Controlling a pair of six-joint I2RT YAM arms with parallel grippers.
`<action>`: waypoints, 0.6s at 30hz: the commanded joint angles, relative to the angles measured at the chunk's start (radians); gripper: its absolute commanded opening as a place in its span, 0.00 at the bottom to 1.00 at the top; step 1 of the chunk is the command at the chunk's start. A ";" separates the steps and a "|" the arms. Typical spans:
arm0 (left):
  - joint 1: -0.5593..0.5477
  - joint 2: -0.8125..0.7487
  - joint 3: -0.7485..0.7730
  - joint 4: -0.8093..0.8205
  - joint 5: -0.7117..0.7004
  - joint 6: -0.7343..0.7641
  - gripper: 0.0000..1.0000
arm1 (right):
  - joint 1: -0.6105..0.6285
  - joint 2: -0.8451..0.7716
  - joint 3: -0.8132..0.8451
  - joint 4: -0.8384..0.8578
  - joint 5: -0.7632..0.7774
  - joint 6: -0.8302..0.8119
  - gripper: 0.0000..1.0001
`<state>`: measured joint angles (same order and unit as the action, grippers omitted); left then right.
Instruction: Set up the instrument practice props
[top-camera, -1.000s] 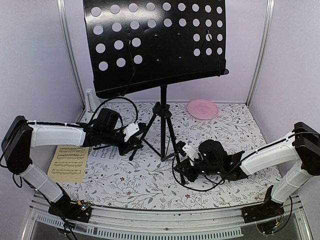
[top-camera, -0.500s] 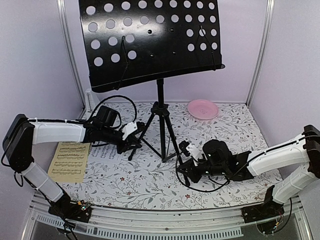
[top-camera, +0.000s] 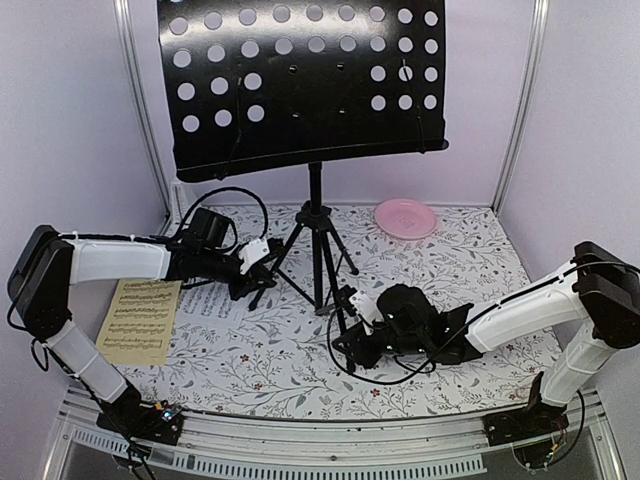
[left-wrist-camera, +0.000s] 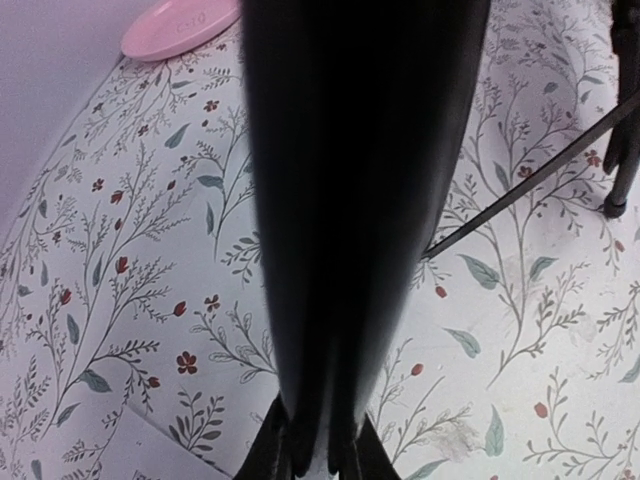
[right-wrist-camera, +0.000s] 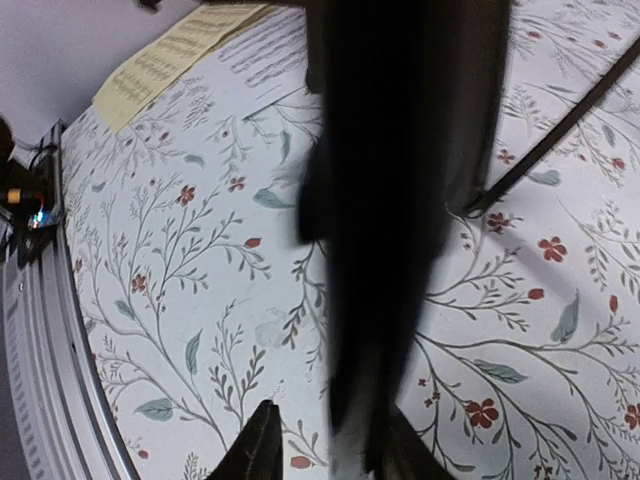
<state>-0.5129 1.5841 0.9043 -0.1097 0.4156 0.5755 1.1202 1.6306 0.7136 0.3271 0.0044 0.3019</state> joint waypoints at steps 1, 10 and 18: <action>0.038 0.029 -0.003 -0.084 -0.282 -0.106 0.00 | 0.055 -0.041 -0.018 -0.082 -0.109 -0.004 0.47; -0.003 0.075 0.015 -0.064 -0.299 -0.084 0.00 | -0.003 -0.303 -0.107 -0.056 -0.165 -0.133 0.96; -0.006 0.053 0.009 -0.031 -0.284 -0.072 0.02 | -0.296 -0.501 -0.215 0.035 -0.193 -0.233 1.00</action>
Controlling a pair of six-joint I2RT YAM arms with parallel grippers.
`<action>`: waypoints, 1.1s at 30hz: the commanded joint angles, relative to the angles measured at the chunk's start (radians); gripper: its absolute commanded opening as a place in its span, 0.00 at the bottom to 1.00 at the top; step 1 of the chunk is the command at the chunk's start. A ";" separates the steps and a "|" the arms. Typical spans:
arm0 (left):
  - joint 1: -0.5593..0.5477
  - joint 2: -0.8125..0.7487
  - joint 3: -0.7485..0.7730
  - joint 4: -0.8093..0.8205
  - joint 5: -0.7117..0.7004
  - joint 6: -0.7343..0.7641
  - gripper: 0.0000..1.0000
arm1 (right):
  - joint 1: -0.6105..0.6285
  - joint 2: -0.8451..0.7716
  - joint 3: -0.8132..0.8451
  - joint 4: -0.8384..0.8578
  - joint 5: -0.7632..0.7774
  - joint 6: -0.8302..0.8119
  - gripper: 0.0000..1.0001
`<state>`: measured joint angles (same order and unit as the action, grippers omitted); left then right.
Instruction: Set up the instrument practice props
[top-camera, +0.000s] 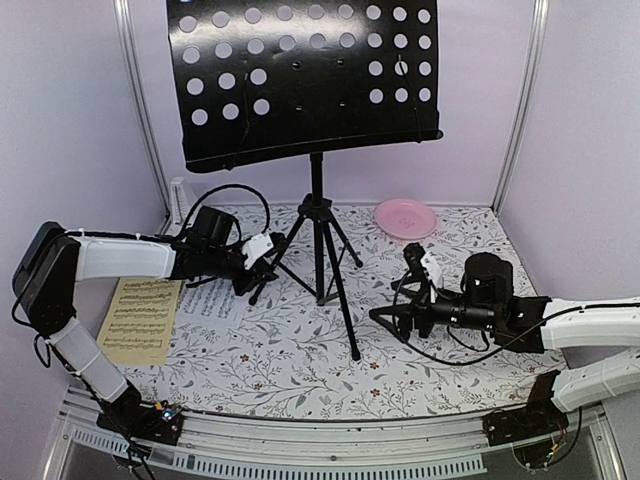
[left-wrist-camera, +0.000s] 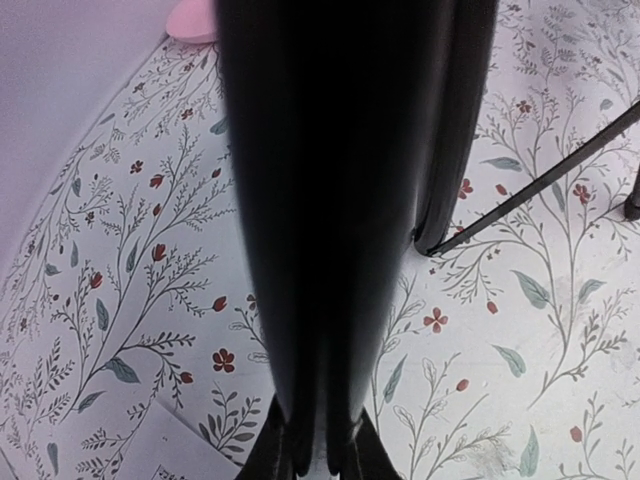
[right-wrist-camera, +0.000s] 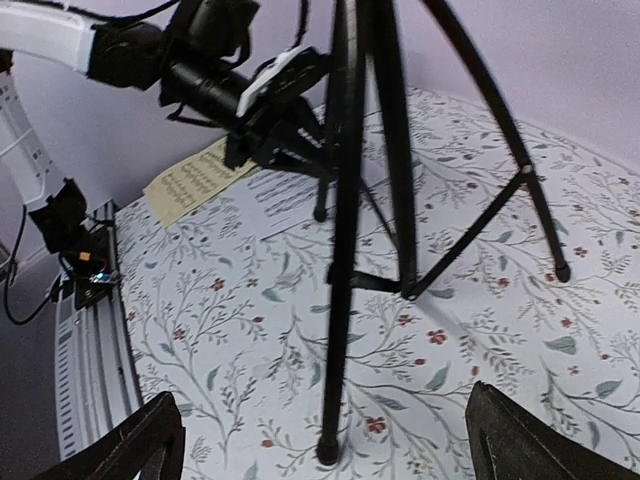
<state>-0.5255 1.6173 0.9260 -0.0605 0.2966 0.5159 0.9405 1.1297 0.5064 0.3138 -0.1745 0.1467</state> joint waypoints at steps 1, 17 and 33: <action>0.007 0.015 -0.013 -0.075 -0.157 -0.012 0.04 | -0.152 0.018 0.000 0.062 -0.015 -0.111 1.00; 0.010 -0.175 -0.104 0.064 -0.108 -0.066 0.57 | -0.384 0.590 0.452 0.025 -0.315 -0.518 0.97; -0.037 -0.219 -0.197 0.172 -0.166 -0.199 0.99 | -0.384 0.910 0.754 -0.032 -0.347 -0.756 0.91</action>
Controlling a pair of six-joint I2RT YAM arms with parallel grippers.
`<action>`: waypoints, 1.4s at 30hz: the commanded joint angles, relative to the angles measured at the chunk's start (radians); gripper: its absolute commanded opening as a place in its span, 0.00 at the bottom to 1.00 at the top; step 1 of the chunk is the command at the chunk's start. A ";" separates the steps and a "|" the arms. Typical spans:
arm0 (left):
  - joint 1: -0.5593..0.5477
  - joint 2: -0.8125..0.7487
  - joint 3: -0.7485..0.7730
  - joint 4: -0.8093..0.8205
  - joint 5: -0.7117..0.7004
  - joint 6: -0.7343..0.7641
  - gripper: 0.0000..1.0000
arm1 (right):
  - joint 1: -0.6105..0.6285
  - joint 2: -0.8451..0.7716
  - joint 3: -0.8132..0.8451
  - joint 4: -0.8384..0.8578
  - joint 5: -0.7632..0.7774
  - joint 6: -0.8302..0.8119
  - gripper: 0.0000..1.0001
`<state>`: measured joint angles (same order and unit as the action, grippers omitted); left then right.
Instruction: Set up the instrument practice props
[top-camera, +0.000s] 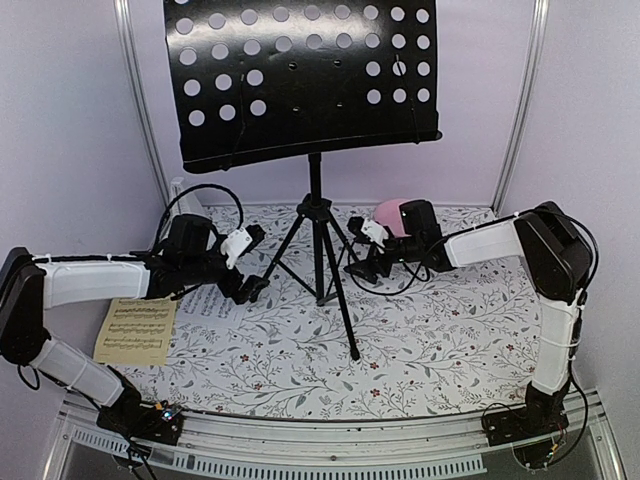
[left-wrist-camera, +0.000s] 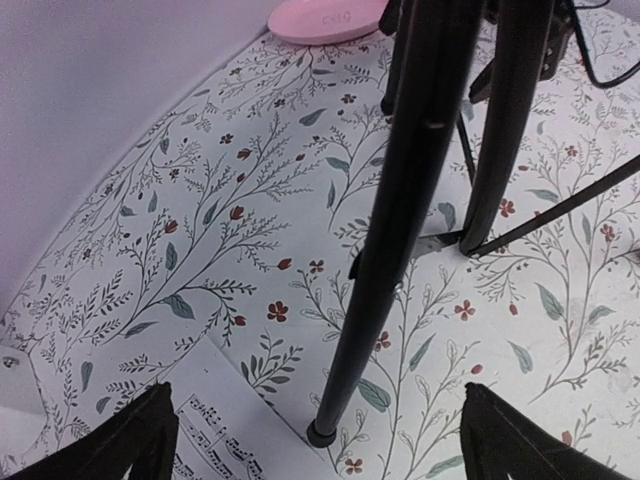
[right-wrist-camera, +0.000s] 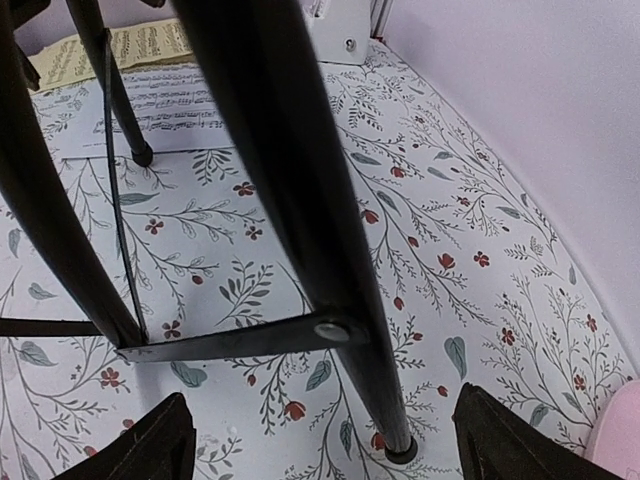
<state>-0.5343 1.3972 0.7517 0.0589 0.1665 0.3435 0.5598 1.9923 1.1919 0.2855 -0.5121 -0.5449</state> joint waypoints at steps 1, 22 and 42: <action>-0.034 0.005 -0.024 0.057 -0.044 -0.029 0.99 | -0.003 0.060 0.080 0.003 -0.006 -0.068 0.90; -0.103 0.170 -0.056 0.351 -0.121 0.140 0.79 | -0.002 0.107 0.133 0.062 0.010 -0.092 0.44; -0.115 0.339 0.034 0.534 -0.224 0.300 0.28 | -0.026 -0.033 -0.017 0.105 0.202 -0.080 0.00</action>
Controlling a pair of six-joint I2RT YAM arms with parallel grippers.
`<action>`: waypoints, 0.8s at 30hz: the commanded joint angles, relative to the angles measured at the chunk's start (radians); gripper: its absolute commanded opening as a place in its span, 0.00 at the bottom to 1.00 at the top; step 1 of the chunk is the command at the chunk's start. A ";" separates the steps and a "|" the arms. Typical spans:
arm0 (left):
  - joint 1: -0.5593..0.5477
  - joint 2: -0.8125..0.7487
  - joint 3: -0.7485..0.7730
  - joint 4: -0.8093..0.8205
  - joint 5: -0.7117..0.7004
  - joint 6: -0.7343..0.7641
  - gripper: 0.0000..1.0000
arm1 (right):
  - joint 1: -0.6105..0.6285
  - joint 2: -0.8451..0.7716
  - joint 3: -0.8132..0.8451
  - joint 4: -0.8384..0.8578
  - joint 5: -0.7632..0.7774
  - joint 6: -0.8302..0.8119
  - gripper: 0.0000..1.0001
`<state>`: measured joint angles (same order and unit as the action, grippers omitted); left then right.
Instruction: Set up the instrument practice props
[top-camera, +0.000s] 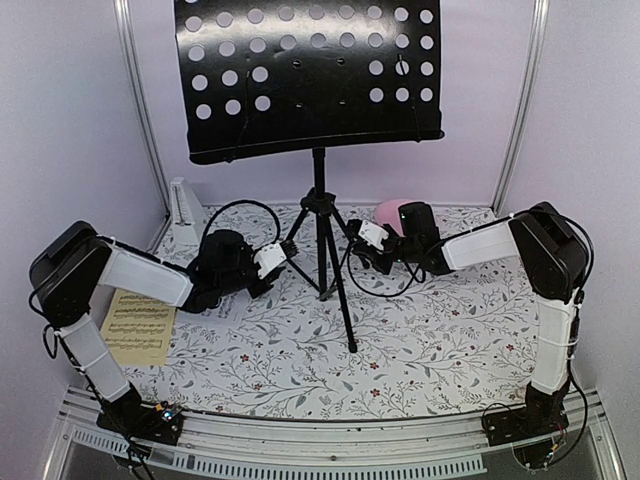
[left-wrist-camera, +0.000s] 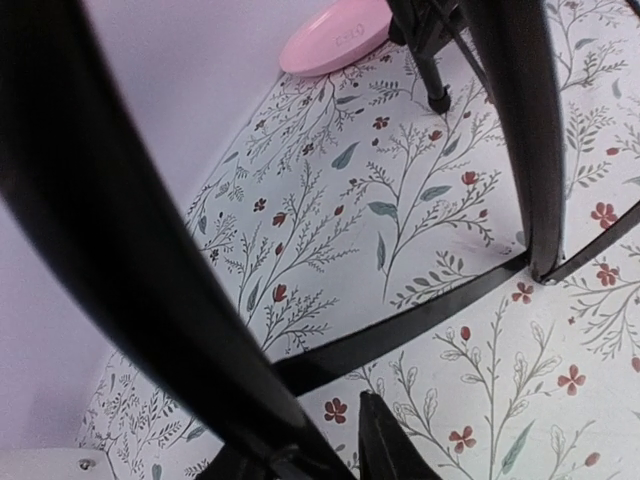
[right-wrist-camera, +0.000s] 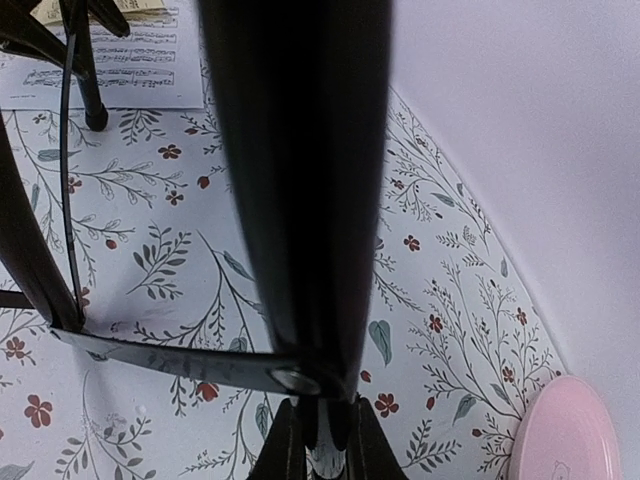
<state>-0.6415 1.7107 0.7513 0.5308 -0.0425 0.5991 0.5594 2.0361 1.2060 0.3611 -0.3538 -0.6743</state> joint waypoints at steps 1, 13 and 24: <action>-0.007 0.032 0.045 0.059 -0.009 0.050 0.27 | -0.030 -0.084 -0.036 0.030 0.037 0.051 0.00; 0.022 0.086 0.112 0.054 0.000 0.118 0.03 | -0.086 -0.104 -0.079 0.041 0.077 0.062 0.00; 0.119 0.229 0.283 0.079 0.063 0.157 0.00 | -0.165 -0.137 -0.075 0.038 0.150 0.081 0.00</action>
<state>-0.5873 1.8996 0.9768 0.5640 0.0372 0.6643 0.4637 1.9667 1.1187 0.3660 -0.2989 -0.6540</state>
